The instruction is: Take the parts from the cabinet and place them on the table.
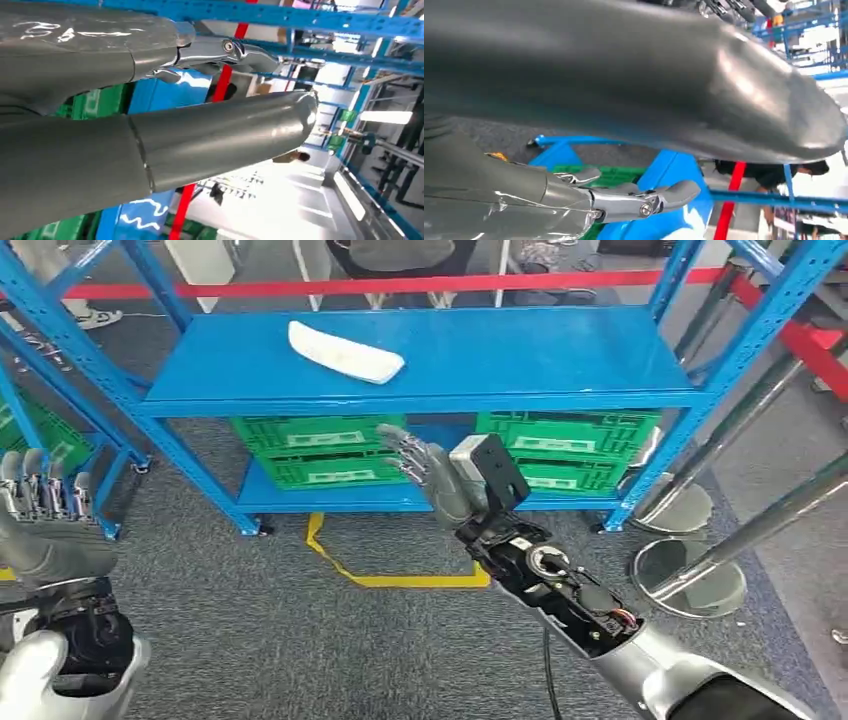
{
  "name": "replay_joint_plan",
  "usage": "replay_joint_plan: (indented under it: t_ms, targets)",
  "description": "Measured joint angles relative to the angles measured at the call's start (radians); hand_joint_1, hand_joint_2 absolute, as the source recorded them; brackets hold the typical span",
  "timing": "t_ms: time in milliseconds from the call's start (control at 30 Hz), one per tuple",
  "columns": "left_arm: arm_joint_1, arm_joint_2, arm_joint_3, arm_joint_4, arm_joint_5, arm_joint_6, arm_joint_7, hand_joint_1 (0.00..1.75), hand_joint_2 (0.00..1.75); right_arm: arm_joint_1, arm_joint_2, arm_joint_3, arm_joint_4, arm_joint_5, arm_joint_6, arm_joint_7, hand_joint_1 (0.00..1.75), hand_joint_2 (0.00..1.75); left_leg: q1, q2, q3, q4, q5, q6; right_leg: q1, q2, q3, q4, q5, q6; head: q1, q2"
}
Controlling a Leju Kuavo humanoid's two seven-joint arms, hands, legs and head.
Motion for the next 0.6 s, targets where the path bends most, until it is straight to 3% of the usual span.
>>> replay_joint_plan:
  t_ms: [33, 67, 100, 133, 200, 233, 267, 300, 333, 367, 400, 433, 467, 500, 567, 600]
  targets:
    - [-0.001, 0.0, 0.0, 0.0, 0.0, 0.0, 0.0, 0.0, 0.0, 0.0, 0.0, 0.0, 0.0, 0.0, 0.0, 0.0, 0.0, 0.0, -0.002, -0.017, 0.045, -0.099, 0.05, 0.009, 0.001, 0.011, 0.002, 0.0, 0.0, 0.0, -0.001, 0.0]
    - [-0.003, 0.0, 0.0, 0.0, 0.0, 0.0, 0.0, 0.0, 0.0, 0.0, 0.0, 0.0, 0.0, 0.0, 0.0, 0.0, 0.0, 0.0, -0.003, -0.06, 0.084, -0.182, 0.085, 0.02, -0.003, 0.019, 0.003, 0.0, 0.0, 0.001, -0.004, 0.0]
    - [-0.003, 0.001, 0.0, 0.0, 0.0, 0.0, 0.0, 0.0, 0.0, -0.002, 0.0, 0.0, 0.0, 0.0, 0.0, 0.0, 0.0, 0.0, -0.004, -0.093, 0.103, -0.223, 0.081, 0.027, 0.003, 0.029, -0.003, 0.003, -0.002, 0.006, -0.004, 0.0]
    - [-0.003, 0.001, 0.0, 0.0, 0.0, 0.0, 0.0, 0.0, 0.0, -0.001, 0.0, 0.0, 0.0, 0.0, 0.0, 0.0, 0.0, 0.0, -0.006, -0.074, 0.103, -0.226, 0.084, 0.023, -0.003, 0.042, -0.005, 0.001, 0.0, 0.012, -0.005, 0.0]
    - [-0.004, 0.001, 0.0, 0.0, -0.001, 0.0, 0.0, 0.0, 0.0, 0.0, 0.0, 0.0, 0.0, 0.0, 0.0, 0.001, 0.0, 0.0, -0.014, -0.056, 0.106, -0.227, 0.083, 0.029, -0.01, 0.062, -0.006, -0.008, 0.005, 0.027, -0.005, 0.0]
    - [-0.005, 0.0, 0.0, -0.001, -0.001, 0.0, 0.0, 0.0, 0.0, -0.001, 0.0, 0.0, -0.001, 0.0, 0.0, 0.001, 0.0, 0.0, -0.003, -0.043, 0.113, -0.241, 0.089, 0.035, -0.001, 0.072, -0.009, -0.013, 0.007, 0.035, -0.005, 0.0]
    - [-0.007, 0.0, 0.0, -0.002, -0.001, -0.001, 0.001, 0.0, 0.0, 0.0, 0.0, -0.001, -0.001, 0.0, 0.0, 0.001, 0.0, 0.0, 0.0, -0.028, 0.119, -0.251, 0.094, 0.037, -0.003, 0.023, -0.009, 0.001, -0.004, 0.034, -0.004, 0.0]
    - [-0.006, -0.001, 0.0, -0.002, -0.003, -0.002, 0.001, 0.0, 0.0, -0.005, 0.0, 0.0, -0.001, 0.0, 0.0, 0.002, 0.0, 0.0, 0.0, -0.021, 0.122, -0.253, 0.094, 0.044, 0.001, -0.025, -0.028, 0.044, -0.036, 0.039, 0.009, 0.0]
    - [-0.006, -0.001, 0.0, -0.002, -0.005, -0.003, 0.002, 0.0, 0.0, -0.007, 0.0, 0.0, -0.001, 0.0, 0.0, 0.002, 0.0, 0.0, -0.002, -0.008, 0.122, -0.253, 0.093, 0.046, -0.001, -0.05, -0.064, 0.119, -0.079, 0.043, 0.011, 0.0]
    - [-0.004, 0.0, 0.0, -0.002, -0.006, -0.003, 0.006, 0.0, 0.0, -0.005, 0.0, 0.0, -0.001, 0.0, 0.0, 0.003, 0.0, 0.0, -0.003, 0.001, 0.122, -0.252, 0.092, 0.047, -0.004, -0.06, -0.11, 0.217, -0.124, 0.047, 0.011, 0.0]
    - [-0.002, 0.0, 0.0, -0.002, -0.008, -0.003, 0.008, 0.0, 0.0, -0.005, 0.0, 0.001, 0.0, 0.0, 0.0, 0.004, 0.0, 0.0, -0.003, 0.008, 0.122, -0.252, 0.091, 0.047, -0.007, -0.063, -0.146, 0.296, -0.152, 0.052, 0.011, 0.0]
    - [0.0, 0.0, 0.0, -0.002, -0.008, -0.003, 0.009, 0.0, 0.0, -0.004, 0.0, 0.002, 0.0, 0.0, 0.0, 0.005, 0.0, 0.0, -0.003, 0.017, 0.122, -0.251, 0.09, 0.045, -0.009, -0.065, -0.16, 0.327, -0.153, 0.055, 0.011, 0.0]
    - [0.0, 0.0, 0.0, -0.002, -0.009, -0.004, 0.01, 0.0, 0.0, -0.004, 0.0, 0.002, 0.0, 0.0, 0.0, 0.006, 0.0, 0.0, -0.002, 0.023, 0.123, -0.25, 0.089, 0.043, -0.011, -0.067, -0.148, 0.304, -0.131, 0.058, 0.011, 0.0]
    - [0.0, 0.0, 0.0, -0.002, -0.01, -0.005, 0.01, 0.0, 0.0, -0.005, 0.0, 0.002, 0.0, 0.0, 0.0, 0.006, 0.0, 0.0, 0.0, 0.026, 0.123, -0.248, 0.087, 0.04, -0.013, -0.069, -0.115, 0.243, -0.094, 0.06, 0.011, 0.0]
    - [-0.001, 0.0, 0.0, -0.002, -0.011, -0.005, 0.01, 0.0, 0.0, -0.006, 0.0, 0.001, 0.0, 0.002, 0.0, 0.006, 0.0, 0.0, 0.002, 0.032, 0.127, -0.239, 0.078, 0.03, -0.017, -0.08, -0.014, 0.052, -0.007, 0.06, 0.014, 0.0]
    - [-0.001, 0.0, 0.0, -0.002, -0.012, -0.006, 0.01, 0.0, 0.0, -0.007, 0.0, 0.001, 0.0, 0.002, 0.0, 0.006, 0.0, 0.0, -0.006, 0.033, 0.124, -0.234, 0.072, 0.022, -0.012, -0.092, 0.012, 0.009, -0.022, 0.057, 0.015, 0.0]
